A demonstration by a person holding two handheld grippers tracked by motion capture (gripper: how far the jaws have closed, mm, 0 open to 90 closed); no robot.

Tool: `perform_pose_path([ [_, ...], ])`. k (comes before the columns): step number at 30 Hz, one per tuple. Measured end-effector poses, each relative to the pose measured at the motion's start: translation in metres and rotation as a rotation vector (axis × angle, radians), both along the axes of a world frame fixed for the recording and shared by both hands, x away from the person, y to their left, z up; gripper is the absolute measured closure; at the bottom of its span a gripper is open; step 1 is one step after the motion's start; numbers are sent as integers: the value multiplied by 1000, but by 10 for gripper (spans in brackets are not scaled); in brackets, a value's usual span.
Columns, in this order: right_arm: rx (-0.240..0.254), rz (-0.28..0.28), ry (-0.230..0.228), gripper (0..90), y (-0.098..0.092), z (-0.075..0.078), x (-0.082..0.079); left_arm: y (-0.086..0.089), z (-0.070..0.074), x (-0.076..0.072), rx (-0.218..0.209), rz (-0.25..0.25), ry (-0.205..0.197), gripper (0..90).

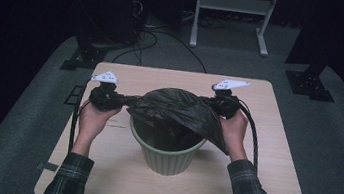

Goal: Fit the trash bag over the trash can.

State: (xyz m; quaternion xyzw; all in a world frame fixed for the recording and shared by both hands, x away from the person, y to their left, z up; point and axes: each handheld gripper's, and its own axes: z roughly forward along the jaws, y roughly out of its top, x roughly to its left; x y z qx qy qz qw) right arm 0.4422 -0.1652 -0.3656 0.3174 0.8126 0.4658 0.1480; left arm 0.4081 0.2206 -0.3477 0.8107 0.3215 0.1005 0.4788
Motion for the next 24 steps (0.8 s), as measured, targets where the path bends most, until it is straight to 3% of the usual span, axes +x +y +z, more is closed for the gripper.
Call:
perform_pose_path([
  [3,33,-31,-2,762,-7,1,-3,3,2,-1,-12,4,-4,899],
  [8,134,-61,-71,674,-32,39,-18,4,7,-3,-20,2,-16,899],
  [14,181,78,-74,563,-33,74,-50,4,8,-5,-19,4,-17,899],
  [20,200,223,-81,498,-20,87,-89,5,9,-6,-15,4,-17,899],
  [24,178,298,-97,496,-3,91,-109,5,11,-7,-13,2,-18,899],
])
